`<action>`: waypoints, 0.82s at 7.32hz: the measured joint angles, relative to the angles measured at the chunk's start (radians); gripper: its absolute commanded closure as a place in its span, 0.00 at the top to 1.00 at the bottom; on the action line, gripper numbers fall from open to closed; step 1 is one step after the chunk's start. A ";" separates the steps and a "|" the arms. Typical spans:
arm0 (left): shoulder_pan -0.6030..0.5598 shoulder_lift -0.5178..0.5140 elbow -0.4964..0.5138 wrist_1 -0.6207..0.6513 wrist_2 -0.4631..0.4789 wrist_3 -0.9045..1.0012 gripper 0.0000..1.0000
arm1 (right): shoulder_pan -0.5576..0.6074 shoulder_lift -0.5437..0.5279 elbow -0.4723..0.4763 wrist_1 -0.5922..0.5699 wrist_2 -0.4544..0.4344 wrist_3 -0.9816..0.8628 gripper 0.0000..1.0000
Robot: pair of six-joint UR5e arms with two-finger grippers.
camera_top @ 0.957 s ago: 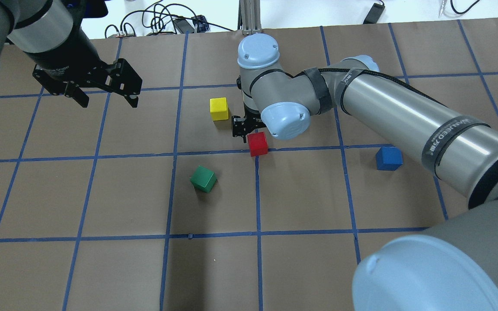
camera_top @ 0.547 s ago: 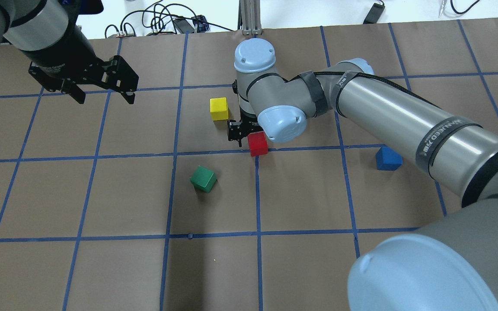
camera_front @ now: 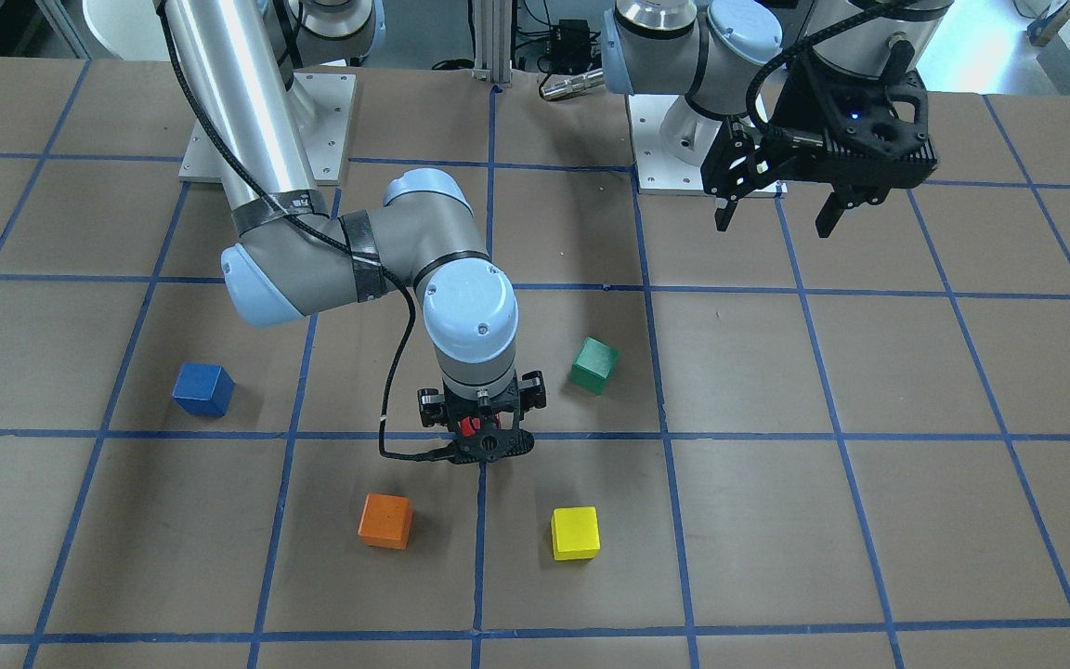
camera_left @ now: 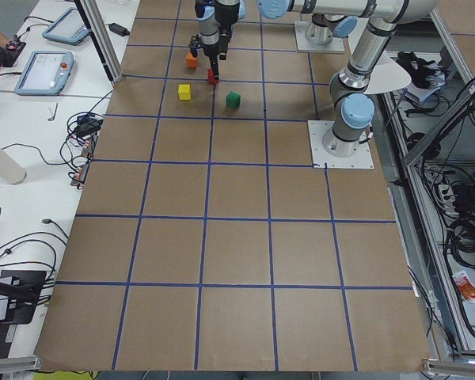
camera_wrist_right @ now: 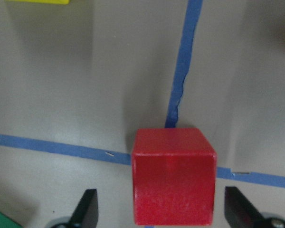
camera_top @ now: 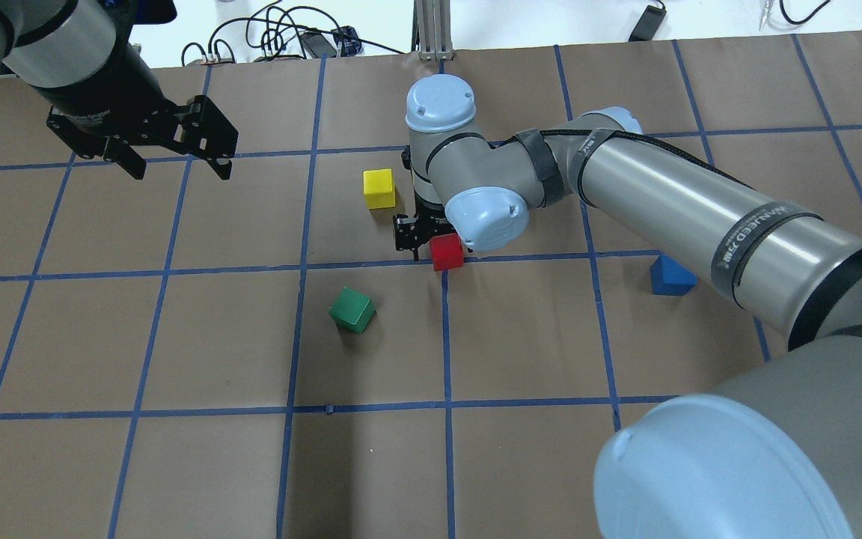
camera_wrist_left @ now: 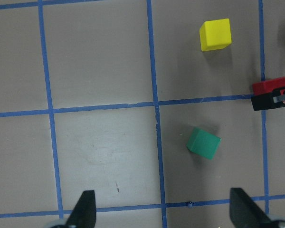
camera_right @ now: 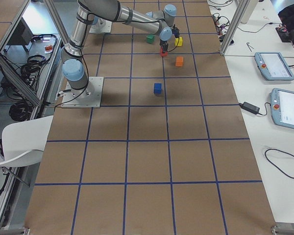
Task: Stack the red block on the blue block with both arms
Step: 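Lower the right gripper and close it on the red cube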
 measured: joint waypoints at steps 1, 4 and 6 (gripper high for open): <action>0.000 0.000 0.000 0.000 0.000 0.001 1.00 | 0.000 0.002 0.000 -0.002 0.000 -0.001 0.15; 0.001 0.004 -0.017 0.012 0.000 -0.005 1.00 | -0.001 -0.001 -0.007 -0.001 0.001 -0.002 0.00; 0.002 0.012 -0.031 0.021 0.003 -0.011 1.00 | -0.012 -0.027 -0.022 0.019 -0.003 -0.005 0.00</action>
